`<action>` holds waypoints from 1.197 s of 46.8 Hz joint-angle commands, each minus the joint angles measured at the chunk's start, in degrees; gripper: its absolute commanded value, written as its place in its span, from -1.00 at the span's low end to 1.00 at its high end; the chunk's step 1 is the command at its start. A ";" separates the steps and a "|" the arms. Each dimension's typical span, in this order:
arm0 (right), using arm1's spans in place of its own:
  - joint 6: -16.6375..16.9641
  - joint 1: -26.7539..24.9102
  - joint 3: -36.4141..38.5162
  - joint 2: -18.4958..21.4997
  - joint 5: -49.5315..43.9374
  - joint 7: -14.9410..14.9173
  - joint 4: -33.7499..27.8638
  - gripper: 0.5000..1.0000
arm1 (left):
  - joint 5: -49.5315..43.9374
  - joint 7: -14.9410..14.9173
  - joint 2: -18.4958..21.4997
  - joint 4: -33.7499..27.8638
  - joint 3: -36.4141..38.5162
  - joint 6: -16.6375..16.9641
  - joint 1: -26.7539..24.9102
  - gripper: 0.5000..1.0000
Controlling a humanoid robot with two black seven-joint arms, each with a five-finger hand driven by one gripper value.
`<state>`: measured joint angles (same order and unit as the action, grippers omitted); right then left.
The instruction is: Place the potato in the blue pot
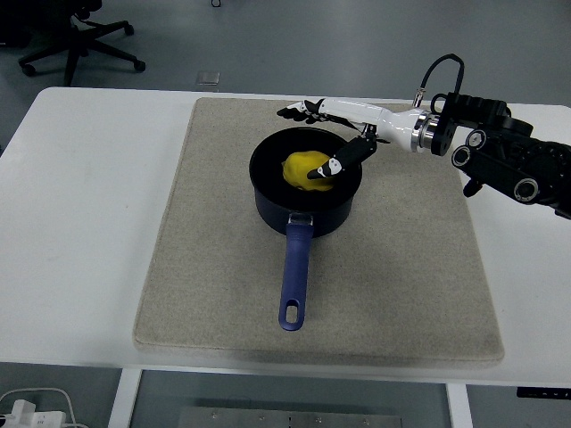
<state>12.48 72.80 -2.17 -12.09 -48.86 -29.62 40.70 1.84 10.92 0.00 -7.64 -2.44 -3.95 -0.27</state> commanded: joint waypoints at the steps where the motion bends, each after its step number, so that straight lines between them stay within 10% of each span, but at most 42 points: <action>1: 0.00 0.15 0.23 -0.56 0.08 0.00 0.00 0.71 | 0.00 0.06 0.00 -0.01 0.07 0.00 0.00 0.98; 14: -0.18 0.06 2.77 -2.32 2.00 0.00 0.00 0.71 | 0.00 -0.03 0.00 -0.01 -0.02 0.00 0.00 0.98; 56: -0.53 -11.01 7.00 -7.42 56.58 1.49 -14.24 0.71 | 0.00 -0.03 0.00 -0.01 0.07 0.00 0.00 0.98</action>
<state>12.10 62.15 4.63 -19.68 4.63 -28.90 26.62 1.85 10.96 0.00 -7.66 -2.45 -3.95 -0.26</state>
